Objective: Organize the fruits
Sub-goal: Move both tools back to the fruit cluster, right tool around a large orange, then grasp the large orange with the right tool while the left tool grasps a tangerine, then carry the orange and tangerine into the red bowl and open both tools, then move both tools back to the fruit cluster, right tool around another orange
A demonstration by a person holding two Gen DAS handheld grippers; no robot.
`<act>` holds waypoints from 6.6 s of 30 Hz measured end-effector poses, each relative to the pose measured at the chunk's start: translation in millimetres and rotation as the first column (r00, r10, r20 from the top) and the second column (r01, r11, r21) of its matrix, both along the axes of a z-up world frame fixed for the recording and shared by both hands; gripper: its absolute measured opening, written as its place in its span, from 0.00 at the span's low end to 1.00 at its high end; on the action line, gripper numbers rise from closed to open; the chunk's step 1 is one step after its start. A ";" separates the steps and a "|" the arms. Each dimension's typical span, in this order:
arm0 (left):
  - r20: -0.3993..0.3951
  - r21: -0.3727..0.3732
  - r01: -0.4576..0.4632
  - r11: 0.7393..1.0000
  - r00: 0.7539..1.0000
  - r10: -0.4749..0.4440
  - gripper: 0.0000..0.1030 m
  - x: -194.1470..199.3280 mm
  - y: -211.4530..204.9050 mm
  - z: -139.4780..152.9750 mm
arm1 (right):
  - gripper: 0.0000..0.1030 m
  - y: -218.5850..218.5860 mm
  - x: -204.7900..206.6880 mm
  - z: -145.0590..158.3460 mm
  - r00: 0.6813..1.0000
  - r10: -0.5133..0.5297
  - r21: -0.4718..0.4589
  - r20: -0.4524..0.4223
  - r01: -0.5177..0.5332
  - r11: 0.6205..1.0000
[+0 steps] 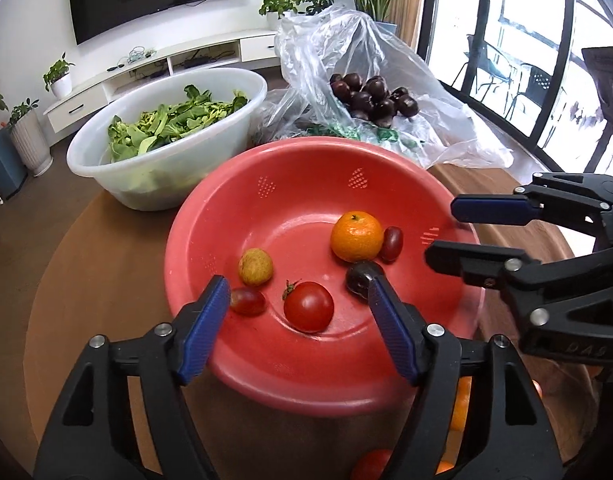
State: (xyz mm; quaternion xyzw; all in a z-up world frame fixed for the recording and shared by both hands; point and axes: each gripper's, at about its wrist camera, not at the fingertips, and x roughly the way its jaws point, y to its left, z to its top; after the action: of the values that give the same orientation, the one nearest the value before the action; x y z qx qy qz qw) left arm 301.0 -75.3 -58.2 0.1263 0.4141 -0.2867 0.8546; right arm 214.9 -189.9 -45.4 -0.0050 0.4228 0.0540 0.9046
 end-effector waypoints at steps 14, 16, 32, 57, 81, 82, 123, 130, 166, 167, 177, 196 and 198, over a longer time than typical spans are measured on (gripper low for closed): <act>0.067 -0.106 -0.057 0.993 0.996 0.064 1.00 -92.7 42.8 35.7 | 0.68 0.8 -107.1 19.5 0.997 0.002 0.148 0.074 -0.013 0.989; 0.068 -0.101 -0.091 0.991 0.993 0.098 1.00 -112.8 50.3 31.6 | 0.69 2.8 -123.9 14.6 0.998 -0.011 0.169 0.063 0.000 0.986; 0.074 -0.080 -0.126 0.989 0.989 0.132 1.00 -220.0 81.7 -1.3 | 0.60 43.4 -156.0 -45.0 0.987 -0.117 0.270 -0.107 0.143 0.952; -0.003 -0.053 -0.134 0.989 0.991 0.134 1.00 -199.2 67.8 -4.9 | 0.39 39.0 -156.4 -47.9 0.980 -0.159 0.256 -0.118 0.185 0.949; -0.094 0.005 -0.080 0.997 0.992 0.080 0.47 -159.5 12.3 -38.3 | 0.39 1.1 -186.4 -35.0 0.973 -0.221 0.302 -0.071 0.232 0.925; -0.096 0.001 -0.083 0.997 0.992 0.082 0.46 -158.7 13.1 -38.5 | 0.39 1.1 -186.3 -34.9 0.973 -0.221 0.301 -0.070 0.232 0.925; -0.032 -0.085 -0.109 0.990 0.994 0.107 0.35 -179.8 53.1 5.9 | 0.39 -14.9 -179.2 -14.6 0.970 -0.241 0.265 -0.023 0.238 0.935; 0.022 -0.093 -0.111 0.989 0.993 0.113 0.35 -150.0 59.2 34.4 | 0.39 -38.9 -156.8 10.1 0.967 -0.254 0.227 0.033 0.240 0.944; -0.016 -0.064 -0.122 0.990 0.993 0.121 0.36 11.5 3.6 -2.2 | 0.39 0.0 38.3 -8.9 1.000 -0.006 0.059 -0.009 0.007 0.998; -0.018 -0.063 -0.120 0.991 0.993 0.119 0.35 12.3 3.2 -4.1 | 0.39 -0.5 38.0 -11.9 1.000 -0.007 0.057 -0.016 0.008 0.998; 0.007 -0.047 -0.125 0.991 0.992 0.126 0.41 9.3 1.7 -5.4 | 0.39 -0.2 34.4 -21.1 0.999 -0.018 0.047 -0.034 0.020 0.999; 0.040 -0.152 -0.160 0.975 0.985 0.168 0.81 -29.7 33.7 28.4 | 0.58 0.2 12.7 -0.5 1.000 -0.019 0.026 0.016 0.018 0.999; 0.043 -0.172 -0.165 0.971 0.984 0.175 0.92 -41.6 41.7 33.1 | 0.59 -3.5 1.7 6.0 0.999 -0.024 0.039 0.031 0.023 0.999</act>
State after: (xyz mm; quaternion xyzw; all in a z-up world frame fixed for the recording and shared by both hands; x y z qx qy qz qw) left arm 259.4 -33.6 -25.1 0.0262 0.3727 -0.2423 0.8954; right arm 216.7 -193.4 -39.3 0.0168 0.4075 0.0515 0.9116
